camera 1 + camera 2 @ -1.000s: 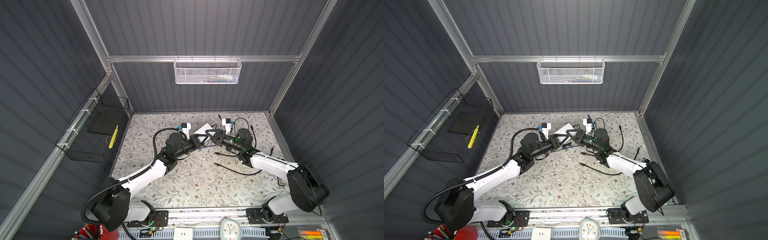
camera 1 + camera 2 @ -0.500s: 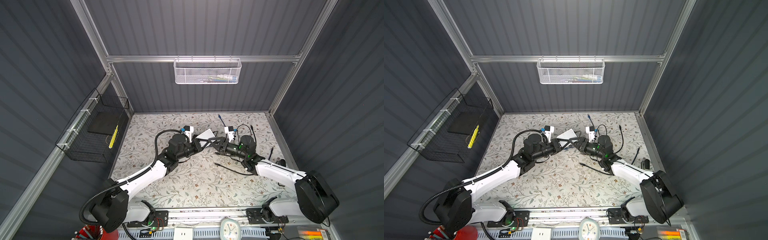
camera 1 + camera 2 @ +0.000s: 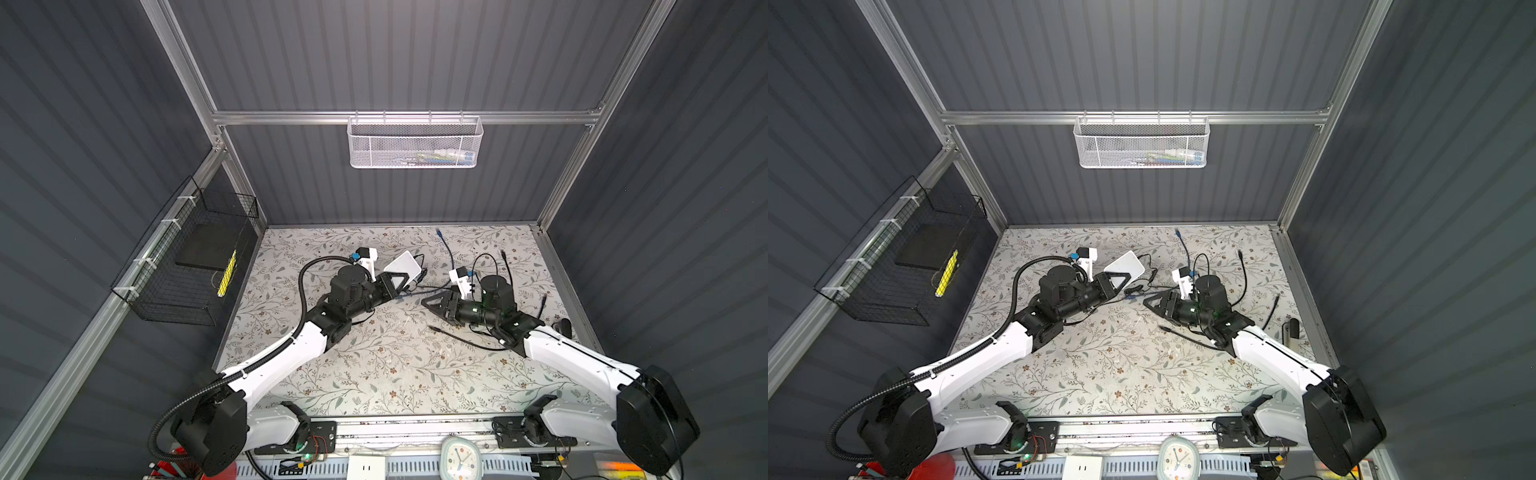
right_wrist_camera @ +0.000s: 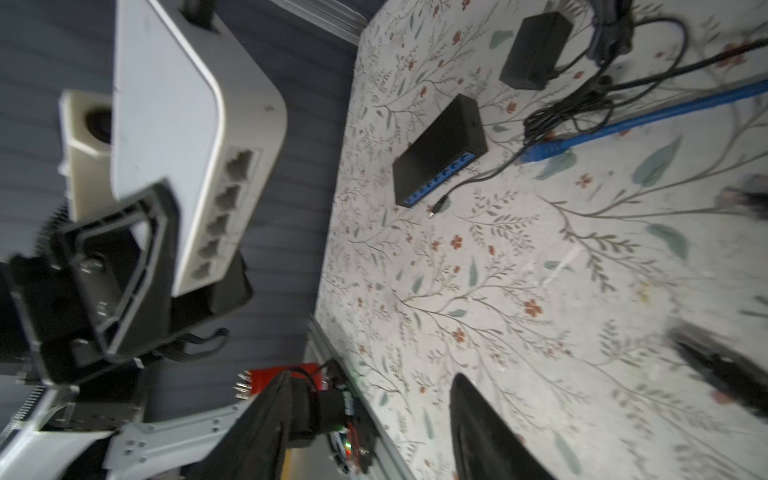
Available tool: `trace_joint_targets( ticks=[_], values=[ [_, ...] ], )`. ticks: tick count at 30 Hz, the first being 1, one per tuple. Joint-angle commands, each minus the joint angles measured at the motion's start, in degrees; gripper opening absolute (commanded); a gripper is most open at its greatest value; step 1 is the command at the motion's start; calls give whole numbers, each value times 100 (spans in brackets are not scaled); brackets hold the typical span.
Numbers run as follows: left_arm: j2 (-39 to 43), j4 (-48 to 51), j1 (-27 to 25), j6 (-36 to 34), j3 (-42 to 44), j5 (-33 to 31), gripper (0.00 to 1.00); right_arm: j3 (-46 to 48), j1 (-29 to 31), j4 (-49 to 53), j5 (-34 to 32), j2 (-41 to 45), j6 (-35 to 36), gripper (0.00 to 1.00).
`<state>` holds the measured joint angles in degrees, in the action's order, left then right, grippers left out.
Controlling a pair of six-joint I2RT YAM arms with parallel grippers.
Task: Insert the plug into the switch port
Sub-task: 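Move the right gripper down to the black ethernet plugs on the table, then grasp a black ethernet plug with the right gripper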
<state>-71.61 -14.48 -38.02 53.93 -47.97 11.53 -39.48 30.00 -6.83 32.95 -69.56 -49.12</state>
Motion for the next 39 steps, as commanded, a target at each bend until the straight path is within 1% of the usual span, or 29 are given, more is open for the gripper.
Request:
trace_joint_targets(
  ticks=[1, 4, 7, 9, 12, 17, 23, 31, 39],
  values=[
    [256, 212, 47, -208, 22, -233, 0, -485, -51, 2306, -674, 41, 1686, 61],
    [439, 370, 50, -308, 250, -375, 0, -730, -71, 3007, -1172, -97, 2374, 61],
    [577, 393, 49, -379, 490, -424, 0, -951, -84, 3373, -1723, -471, 2801, 58],
    [650, 377, 49, -434, 642, -445, 0, -1081, -90, 3494, -1996, -797, 2975, 56],
    [740, 352, 58, -473, 820, -479, 0, -1123, -82, 3439, -2159, -1217, 3058, 53],
    [835, 282, 58, -489, 1040, -459, 0, -1075, -77, 3188, -2267, -1556, 3092, 51],
    [857, 139, 60, -437, 1205, -405, 0, -1254, 75, 3246, -2303, -2008, 3237, 50],
    [1060, 127, 59, -459, 1350, -495, 0, -1597, 352, 3390, -2665, -2505, 3389, 50],
    [1156, 198, 67, -535, 1338, -511, 0, -1705, 418, 3290, -2641, -2951, 3549, 50]
  ],
)
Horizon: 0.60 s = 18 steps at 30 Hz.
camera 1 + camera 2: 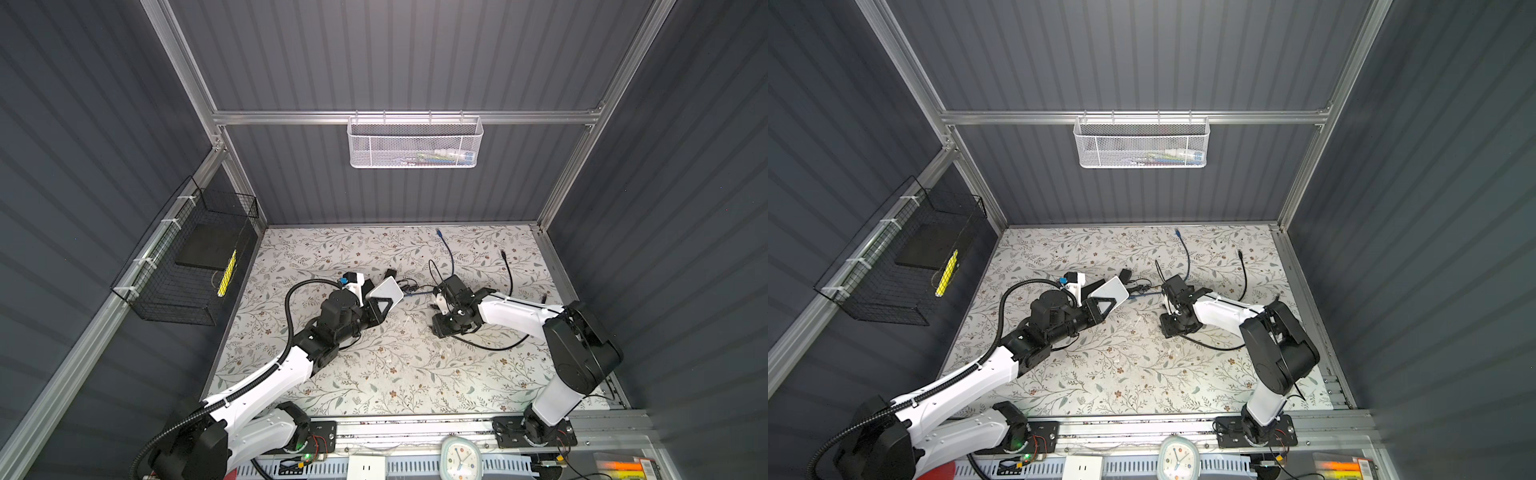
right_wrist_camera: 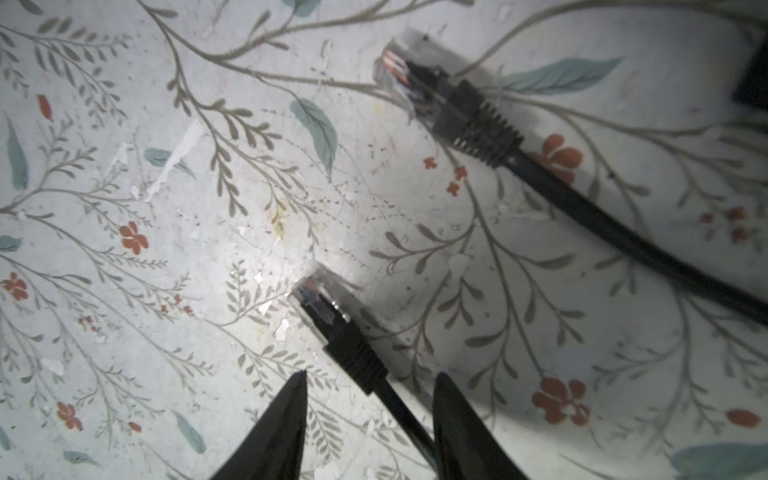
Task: Insert the plug into the switch port
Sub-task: 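Grasp a black ethernet plug with the right gripper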
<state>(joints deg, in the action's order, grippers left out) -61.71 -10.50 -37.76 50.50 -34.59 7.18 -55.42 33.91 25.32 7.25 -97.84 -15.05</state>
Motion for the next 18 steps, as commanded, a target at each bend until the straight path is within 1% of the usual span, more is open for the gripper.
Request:
trace_joint_targets(
  ticks=[1, 7, 12, 18],
  values=[
    [167, -198, 40, -211, -20, -76, 0, -129, 24, 117, -113, -169, 163, 50],
    [39, -279, 58, -204, -85, -7, 0, -123, 25, 104, -149, -260, 322, 47],
    [43, -290, 58, -208, -127, 1, 0, -118, 23, 104, -92, -316, 406, 39],
    [97, -285, 58, -192, -114, 19, 0, -116, 52, 3, 27, -304, 509, 37]
  ],
)
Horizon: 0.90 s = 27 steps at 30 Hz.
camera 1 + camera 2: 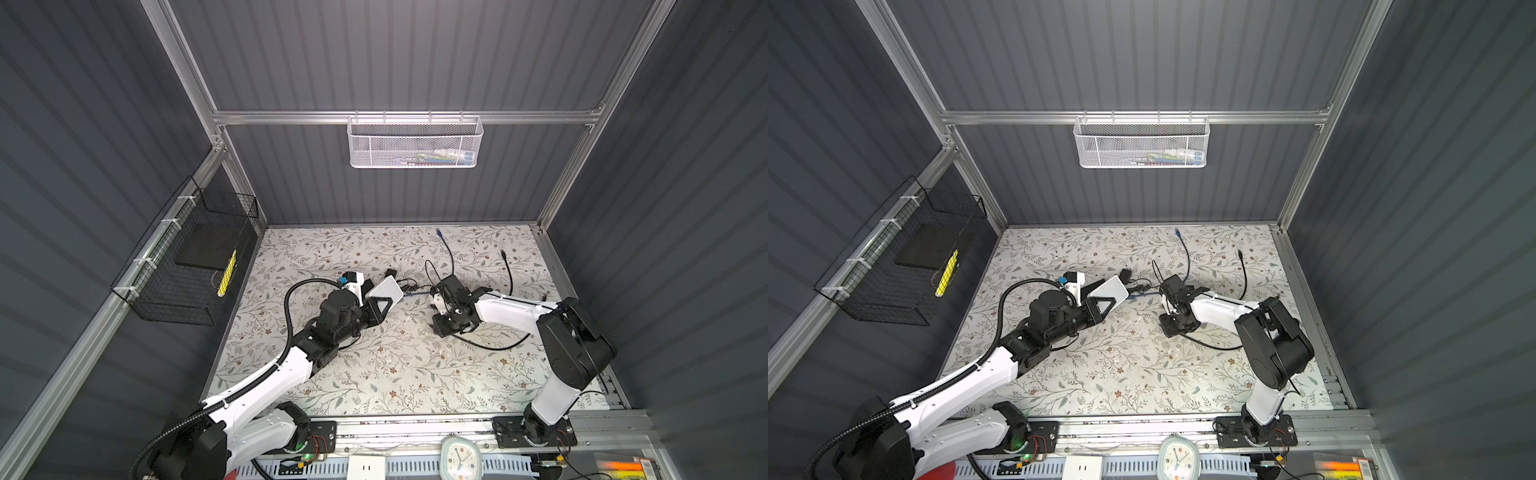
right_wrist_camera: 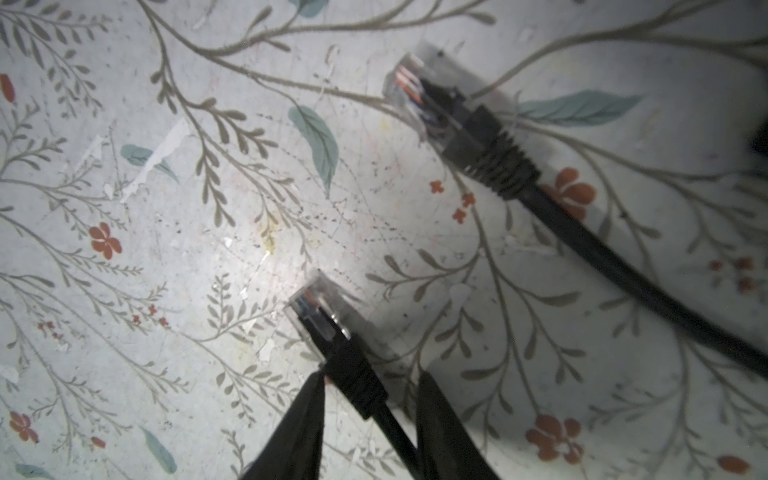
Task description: Insert the plug into the switch port
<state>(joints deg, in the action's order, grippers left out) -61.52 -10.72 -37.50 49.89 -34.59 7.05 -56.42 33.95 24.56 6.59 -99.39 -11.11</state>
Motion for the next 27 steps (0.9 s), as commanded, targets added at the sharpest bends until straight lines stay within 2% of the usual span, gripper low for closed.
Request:
trace_joint_targets(
  ticks=[1, 7, 19, 27],
  values=[
    [83, -287, 34, -121, -93, 31, 0, -20, 41, 76, 105, -159, 129, 36],
    [66, -361, 32, -93, -22, 79, 0, -50, 52, 20, 182, -267, 204, 36],
    [82, -352, 41, -109, -15, 69, 0, -205, 29, 41, 451, -360, 479, 9],
    [186, -238, 42, -115, -27, 11, 0, -266, -195, -104, 1167, -64, 987, 2]
  ],
)
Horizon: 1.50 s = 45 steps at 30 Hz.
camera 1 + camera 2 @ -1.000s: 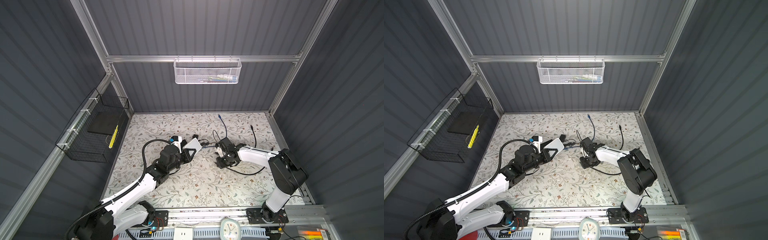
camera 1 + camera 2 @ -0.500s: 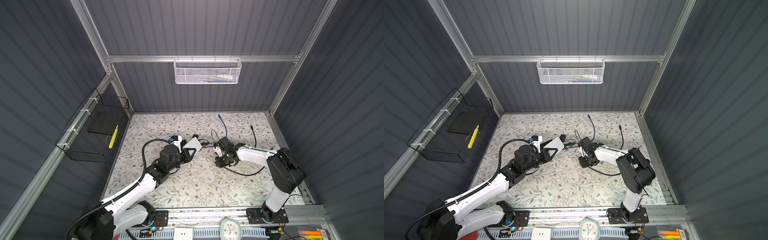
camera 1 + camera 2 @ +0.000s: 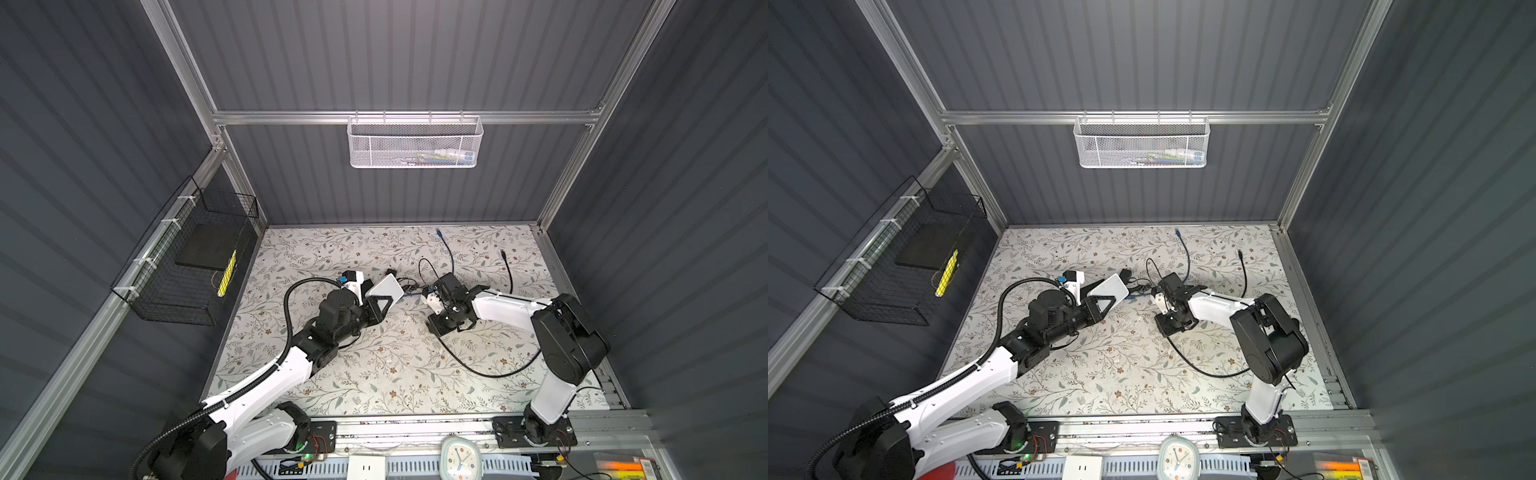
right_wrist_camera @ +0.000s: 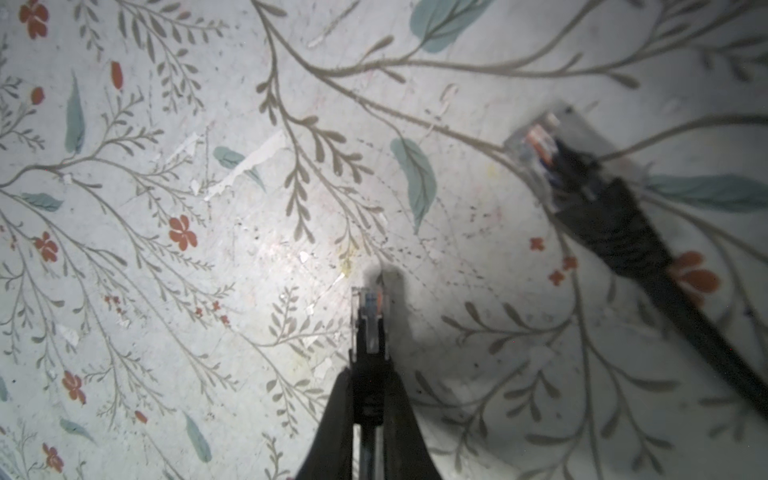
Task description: Insert the plug into the switch port
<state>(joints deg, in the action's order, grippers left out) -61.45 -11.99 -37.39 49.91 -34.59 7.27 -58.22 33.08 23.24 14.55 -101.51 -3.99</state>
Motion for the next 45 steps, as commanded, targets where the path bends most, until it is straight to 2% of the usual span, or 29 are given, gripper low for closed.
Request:
trace_joint_targets(
  ticks=[1, 5, 9, 13, 22, 24, 45],
  values=[
    [194, -103, 31, -113, -24, -21, 0, -60, -152, -1, 514, 235, 314, 1],
    [237, -117, 30, -105, -55, -1, 0, 136, -286, -145, 1193, 709, 348, 0],
    [232, -247, 30, -89, -92, 57, 0, 487, -423, -741, 2095, 1327, 96, 0],
    [116, -576, 30, 12, -170, 185, 0, 852, -514, -1736, 3073, 1778, -588, 0],
    [-263, -1264, 33, 306, -378, 458, 0, 1365, -524, -2968, 3920, 2407, -1452, 0],
    [-329, -1434, 30, 398, -378, 542, 0, 1532, -522, -3352, 4089, 2533, -1704, 0],
    [-593, -2133, -14, 636, -376, 933, 0, 1459, -520, -3849, 4363, 2549, -2125, 0]
  ],
)
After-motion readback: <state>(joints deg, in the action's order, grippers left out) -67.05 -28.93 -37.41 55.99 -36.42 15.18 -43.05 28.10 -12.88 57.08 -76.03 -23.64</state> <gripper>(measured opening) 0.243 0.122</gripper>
